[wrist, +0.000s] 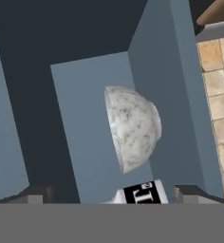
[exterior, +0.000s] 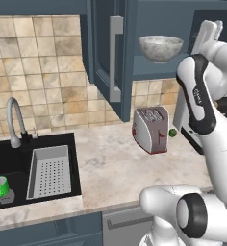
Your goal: Pick the mug and place it in the sink. Pick the bowl and place it in the open cabinet and then close the cabinet.
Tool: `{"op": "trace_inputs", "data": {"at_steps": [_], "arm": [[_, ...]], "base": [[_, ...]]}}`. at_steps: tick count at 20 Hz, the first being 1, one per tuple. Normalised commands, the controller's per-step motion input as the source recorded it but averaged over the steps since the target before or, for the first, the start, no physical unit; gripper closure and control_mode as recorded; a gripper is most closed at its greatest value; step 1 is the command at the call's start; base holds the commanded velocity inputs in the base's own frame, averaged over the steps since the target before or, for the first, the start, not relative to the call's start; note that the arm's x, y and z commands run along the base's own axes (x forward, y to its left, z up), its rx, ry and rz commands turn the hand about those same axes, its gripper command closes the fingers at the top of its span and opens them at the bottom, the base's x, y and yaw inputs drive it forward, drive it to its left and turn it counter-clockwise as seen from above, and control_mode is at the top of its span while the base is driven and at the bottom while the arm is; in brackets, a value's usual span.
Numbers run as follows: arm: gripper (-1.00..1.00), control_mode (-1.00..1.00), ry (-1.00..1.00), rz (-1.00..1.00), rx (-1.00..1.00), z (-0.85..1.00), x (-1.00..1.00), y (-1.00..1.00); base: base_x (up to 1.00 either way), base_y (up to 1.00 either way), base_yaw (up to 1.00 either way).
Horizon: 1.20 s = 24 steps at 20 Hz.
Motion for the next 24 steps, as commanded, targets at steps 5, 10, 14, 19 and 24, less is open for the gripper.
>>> {"op": "trace_inputs", "data": {"at_steps": [5,10,14,19,24], "arm": [[-1.0,-1.0,0.0,0.0,0.01,0.25,-0.87,0.0],[-1.0,-1.0,-0.06,0.0,0.01,-0.02,-1.0,0.0],[-1.0,-1.0,-0.11,0.0,0.0,-0.36,-1.0,0.0],[-1.0,-1.0,-0.2,0.0,0.0,-0.21,-1.0,0.0],[-1.0,-1.0,-0.14,0.0,0.0,0.03,-0.76,0.0]], "base": [[0.0,0.0,0.0],[0.0,0.0,0.0],[0.0,0.0,0.0],[0.0,0.0,0.0],[0.0,0.0,0.0]]}}
